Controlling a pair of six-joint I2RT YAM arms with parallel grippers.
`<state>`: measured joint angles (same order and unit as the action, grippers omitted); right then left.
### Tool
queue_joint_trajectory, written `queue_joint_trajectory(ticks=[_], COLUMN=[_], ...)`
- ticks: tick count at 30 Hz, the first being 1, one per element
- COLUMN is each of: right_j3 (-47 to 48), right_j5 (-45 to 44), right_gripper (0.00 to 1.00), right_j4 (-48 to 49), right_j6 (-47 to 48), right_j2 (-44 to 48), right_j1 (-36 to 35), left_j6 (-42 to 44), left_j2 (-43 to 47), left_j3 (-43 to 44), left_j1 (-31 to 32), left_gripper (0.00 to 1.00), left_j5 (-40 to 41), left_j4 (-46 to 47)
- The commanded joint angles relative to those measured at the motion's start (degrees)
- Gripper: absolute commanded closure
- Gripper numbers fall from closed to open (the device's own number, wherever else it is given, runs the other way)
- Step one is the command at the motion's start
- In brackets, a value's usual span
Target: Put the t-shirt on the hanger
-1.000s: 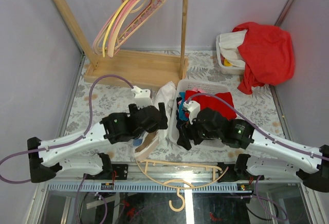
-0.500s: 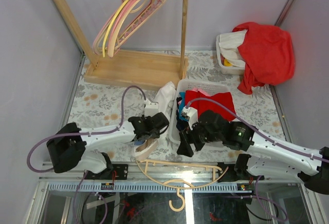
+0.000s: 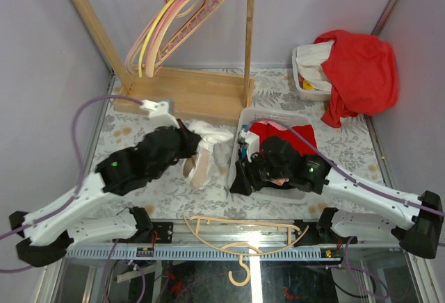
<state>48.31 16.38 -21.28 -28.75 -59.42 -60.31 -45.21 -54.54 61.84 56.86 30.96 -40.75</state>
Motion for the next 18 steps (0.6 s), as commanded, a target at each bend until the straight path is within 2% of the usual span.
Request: queue_joint_trajectory(ticks=[1,3,7,11,18], right_j3=[3.98,2.32,-1.73,0.13,3.06], right_j5=[6.5,10.48,16.79,17.05,15.27], right_gripper=[0.47,0.45,0.27,0.22,0.23], right_j4=[12.26,20.95,36.34,37.53,34.06], right_j6=[-3.11,-5.08,-9.26,-8.99,-8.34], right_j2=[-3.04,-2.65,1.59,4.65,1.14], right_j1=[7.54,10.13,12.67,14.16,15.66], left_j6=[5.37,6.32,7.66,8.25,8.12], left_j2=[2.86,2.86,3.38,3.24,3.84], left_j3=[6.43,8.09,8.89,8.92,7.93], left_j1=[-0.43,-0.35,-0.42,-0.43,-0.39], left_gripper=[1.0,1.0,1.0,1.0,1.0], left_j5=[0.73,-0.43,-2.75,-4.32,-6.42], left_j4=[-1.5,-1.48,-0.43,-0.18,1.21])
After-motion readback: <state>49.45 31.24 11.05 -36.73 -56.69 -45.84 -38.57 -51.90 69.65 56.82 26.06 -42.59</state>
